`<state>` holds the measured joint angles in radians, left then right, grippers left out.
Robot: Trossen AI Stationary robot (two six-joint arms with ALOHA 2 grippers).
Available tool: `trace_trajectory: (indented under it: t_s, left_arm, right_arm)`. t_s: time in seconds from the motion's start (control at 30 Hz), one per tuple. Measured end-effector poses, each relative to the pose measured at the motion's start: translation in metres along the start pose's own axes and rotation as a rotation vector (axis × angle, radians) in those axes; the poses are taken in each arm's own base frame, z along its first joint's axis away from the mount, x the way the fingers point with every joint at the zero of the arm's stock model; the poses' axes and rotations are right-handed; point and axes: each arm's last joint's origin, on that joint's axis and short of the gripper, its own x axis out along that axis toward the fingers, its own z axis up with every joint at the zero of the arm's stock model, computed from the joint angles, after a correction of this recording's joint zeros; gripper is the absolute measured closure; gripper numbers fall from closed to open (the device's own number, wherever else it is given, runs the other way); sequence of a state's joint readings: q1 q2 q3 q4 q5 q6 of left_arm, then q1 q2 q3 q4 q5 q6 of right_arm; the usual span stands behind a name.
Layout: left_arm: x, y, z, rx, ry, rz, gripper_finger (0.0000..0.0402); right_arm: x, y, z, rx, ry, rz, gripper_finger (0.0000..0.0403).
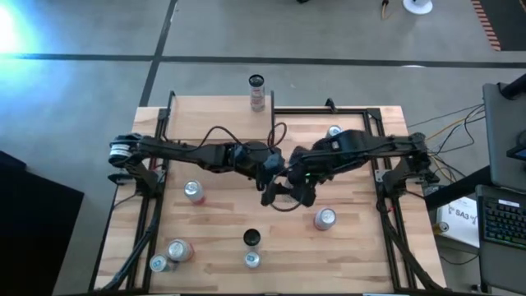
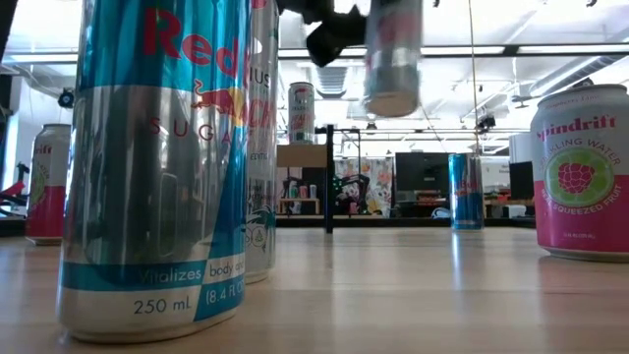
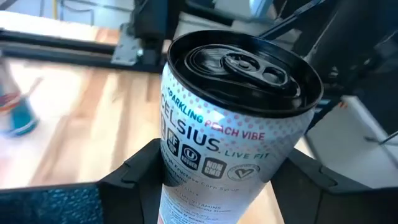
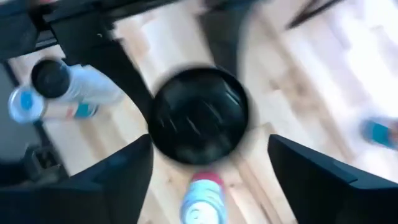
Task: Place canned beverage on shelf
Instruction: Put the right white-pink soda can on the shelf aligned with the other white-pink soda can
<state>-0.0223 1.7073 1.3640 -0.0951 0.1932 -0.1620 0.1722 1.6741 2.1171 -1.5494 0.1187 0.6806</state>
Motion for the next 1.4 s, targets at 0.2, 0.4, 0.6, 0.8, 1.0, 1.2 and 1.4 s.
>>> trace_trajectory:
  t_s: [0.2,0.4,0.6,0.8,1.0,1.2,1.4]
  left_arm:
    - [-0.030,0.019,0.010,0.015,0.020,0.055,0.0203]
    - [-0.074,0.057,0.024,0.028,-0.023,0.188,0.0203]
    - [-0.126,0.110,0.036,0.016,-0.121,0.292,0.0203]
    - [-0.150,0.156,0.023,-0.012,-0.129,0.326,0.0202]
    - [-0.158,0.176,0.007,0.025,-0.143,0.313,0.0202]
    - [-0.160,0.191,-0.014,0.036,-0.135,0.316,0.0202]
    - [-0.156,0.201,-0.026,0.039,-0.137,0.281,0.0202]
  right_arm:
    - [-0.033,-0.019,-0.008,0.156,-0.191,-0.101,0.0074]
    - [-0.057,-0.029,-0.021,0.202,-0.272,-0.091,0.0077]
    - [-0.052,-0.031,-0.027,0.172,-0.295,-0.164,0.0077]
    - [-0.029,-0.032,-0.030,0.138,-0.278,-0.281,0.0077]
    - [-0.008,-0.038,-0.033,0.128,-0.219,-0.348,0.0077]
    - [-0.007,-0.056,-0.032,0.137,-0.202,-0.386,0.0077]
    - [-0.019,-0.079,-0.030,0.176,-0.227,-0.396,0.0077]
